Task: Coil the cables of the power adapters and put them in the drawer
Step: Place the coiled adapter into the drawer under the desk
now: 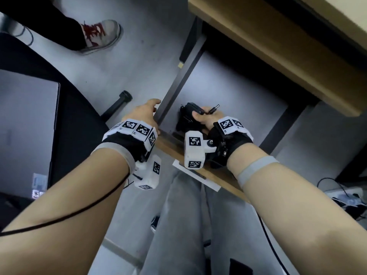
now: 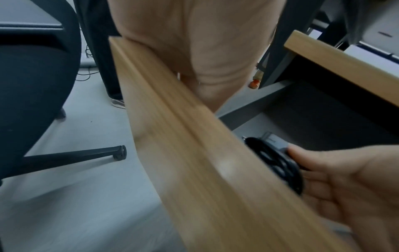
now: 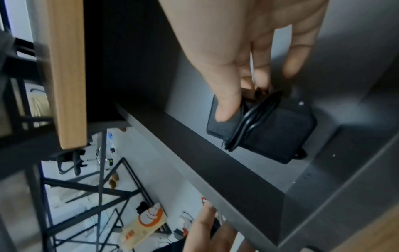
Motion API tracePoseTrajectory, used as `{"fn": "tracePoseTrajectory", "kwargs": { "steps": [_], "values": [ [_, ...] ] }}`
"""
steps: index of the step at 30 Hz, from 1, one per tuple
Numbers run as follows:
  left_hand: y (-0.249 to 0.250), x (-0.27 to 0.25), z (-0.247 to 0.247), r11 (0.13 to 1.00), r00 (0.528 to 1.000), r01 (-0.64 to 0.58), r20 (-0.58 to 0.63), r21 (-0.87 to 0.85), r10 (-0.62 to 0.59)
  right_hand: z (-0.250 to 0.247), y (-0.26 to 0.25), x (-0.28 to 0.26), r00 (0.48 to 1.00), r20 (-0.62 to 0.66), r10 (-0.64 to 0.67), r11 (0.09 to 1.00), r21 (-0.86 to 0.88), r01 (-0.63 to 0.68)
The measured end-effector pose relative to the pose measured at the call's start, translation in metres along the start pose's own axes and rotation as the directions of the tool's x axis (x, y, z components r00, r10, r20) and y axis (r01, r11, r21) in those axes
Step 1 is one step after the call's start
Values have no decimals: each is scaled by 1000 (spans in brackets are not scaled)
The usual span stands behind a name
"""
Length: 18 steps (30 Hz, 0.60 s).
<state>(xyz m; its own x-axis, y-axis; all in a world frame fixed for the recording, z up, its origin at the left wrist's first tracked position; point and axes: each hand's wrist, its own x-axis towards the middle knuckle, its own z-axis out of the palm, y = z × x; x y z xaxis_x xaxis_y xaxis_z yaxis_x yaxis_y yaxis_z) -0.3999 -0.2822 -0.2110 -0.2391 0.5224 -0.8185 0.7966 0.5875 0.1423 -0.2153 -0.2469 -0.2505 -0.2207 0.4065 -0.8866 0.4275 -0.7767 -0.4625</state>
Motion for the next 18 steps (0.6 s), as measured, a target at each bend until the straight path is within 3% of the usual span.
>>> {"fn": "tracePoseTrajectory", "kwargs": {
  "steps": [6,11,13,16,18],
  "values": [
    [-15,-2,9,998,1000,-23,3,53,23,21,6,12,1000,18,-16,993,-120,18],
    [-19,-9,12,997,999,-14,32,80,12,27,13,16,995,35,96,988,-127,-90],
    [-13,-17,9,997,1000,-2,25,76,0,24,0,-8,993,3,120,988,-101,-119],
    [9,-35,-4,986,992,-13,-127,-164,-8,9,-10,-36,992,-57,114,989,102,-108],
    [32,-49,-17,906,968,-113,-251,-408,7,-7,-21,-63,992,-95,87,975,214,-65]
  ]
}}
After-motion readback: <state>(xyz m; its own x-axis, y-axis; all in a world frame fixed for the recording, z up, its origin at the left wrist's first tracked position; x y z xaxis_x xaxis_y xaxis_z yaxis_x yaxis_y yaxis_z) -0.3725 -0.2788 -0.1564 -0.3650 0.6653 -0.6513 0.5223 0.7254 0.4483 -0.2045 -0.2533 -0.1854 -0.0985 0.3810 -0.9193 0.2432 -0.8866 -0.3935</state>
